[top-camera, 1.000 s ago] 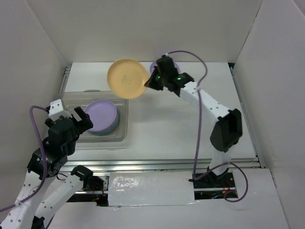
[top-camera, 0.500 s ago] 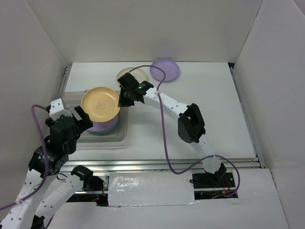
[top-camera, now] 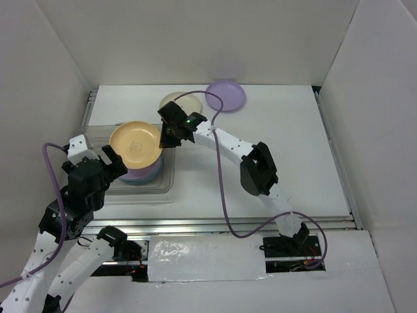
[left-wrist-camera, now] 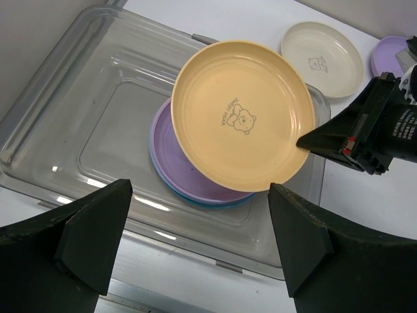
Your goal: Place the plates into the plastic bin on the countertop
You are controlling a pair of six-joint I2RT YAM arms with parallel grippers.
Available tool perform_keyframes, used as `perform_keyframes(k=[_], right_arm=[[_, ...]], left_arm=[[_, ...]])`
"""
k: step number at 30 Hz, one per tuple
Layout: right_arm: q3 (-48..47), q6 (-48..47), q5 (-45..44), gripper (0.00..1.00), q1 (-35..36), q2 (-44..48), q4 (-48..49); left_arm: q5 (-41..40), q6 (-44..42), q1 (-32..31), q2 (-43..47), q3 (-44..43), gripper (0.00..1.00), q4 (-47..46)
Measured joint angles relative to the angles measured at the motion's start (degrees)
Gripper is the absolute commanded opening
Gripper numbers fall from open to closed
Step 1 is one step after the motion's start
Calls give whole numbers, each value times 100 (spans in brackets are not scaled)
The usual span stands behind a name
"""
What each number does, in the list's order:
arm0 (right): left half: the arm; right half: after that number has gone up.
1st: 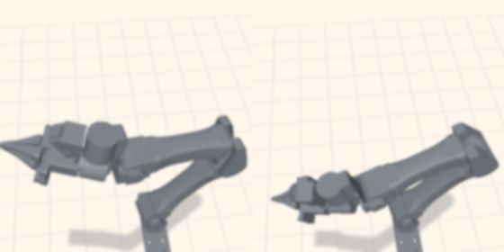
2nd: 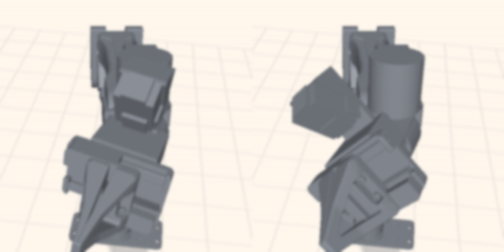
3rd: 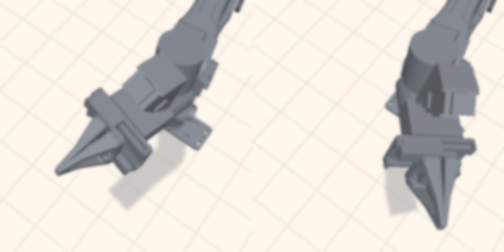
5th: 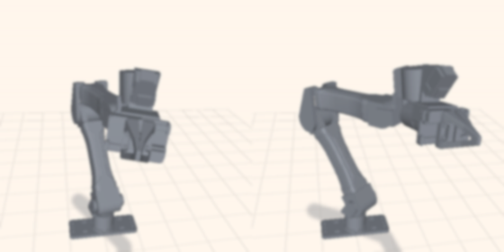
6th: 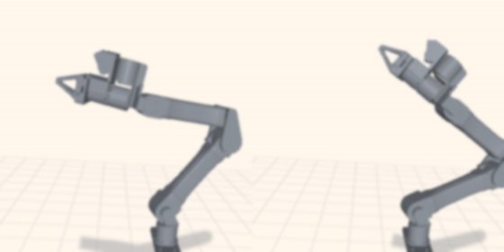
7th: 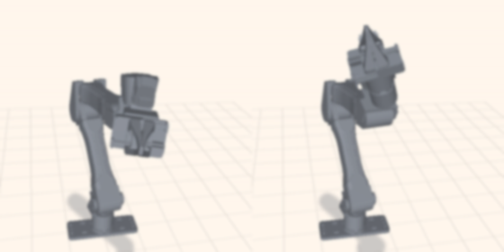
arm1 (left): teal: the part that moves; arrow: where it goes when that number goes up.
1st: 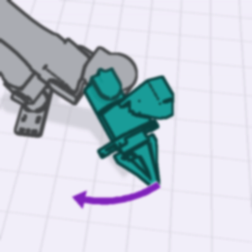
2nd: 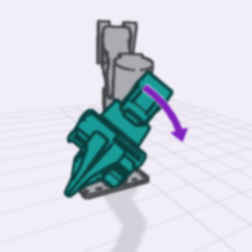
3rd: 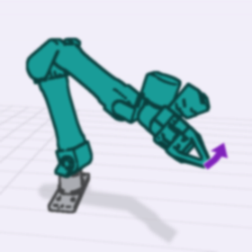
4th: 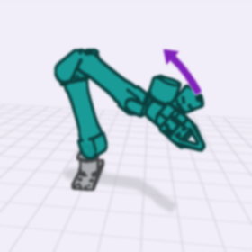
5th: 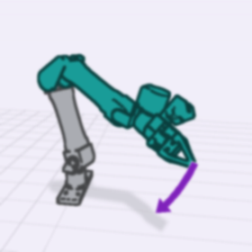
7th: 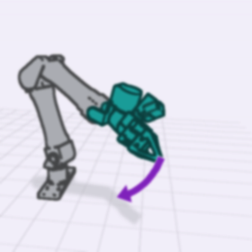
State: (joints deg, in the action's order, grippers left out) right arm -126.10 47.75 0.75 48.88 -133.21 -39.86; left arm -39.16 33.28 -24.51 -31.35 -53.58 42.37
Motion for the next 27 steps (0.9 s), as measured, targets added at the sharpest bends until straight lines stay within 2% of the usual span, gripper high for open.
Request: perform_keyframes(k=[3,4,5,6,9,12,15,20,24,27], right_arm=[[0,48,17,31,33,-35,0],[0,57,20,44,42,-39,7],[0,85,22,52,52,-39,13],[0,61,24,75,59,-39,33],[0,57,0,100,90,-39,63],[114,35,-94,100,122,35,142],[649,28,-247,100,120,444,214],[2212,-46,-553,100,-66,1963,673],[3062,-44,-562,100,-833,2986,1187],[3423,-11,-623,100,-1513,3143,1547]], left_arm=[[0,0,0,2,0,99,0],[2,2,0,4,0,99,2],[2,0,0,7,0,99,2],[2,0,0,9,0,99,0],[2,0,0,11,0,99,2],[4,0,0,11,0,99,2],[4,2,0,13,0,99,2],[2,2,0,50,0,99,7],[9,2,0,50,0,99,2],[48,-4,0,22,0,99,0]])
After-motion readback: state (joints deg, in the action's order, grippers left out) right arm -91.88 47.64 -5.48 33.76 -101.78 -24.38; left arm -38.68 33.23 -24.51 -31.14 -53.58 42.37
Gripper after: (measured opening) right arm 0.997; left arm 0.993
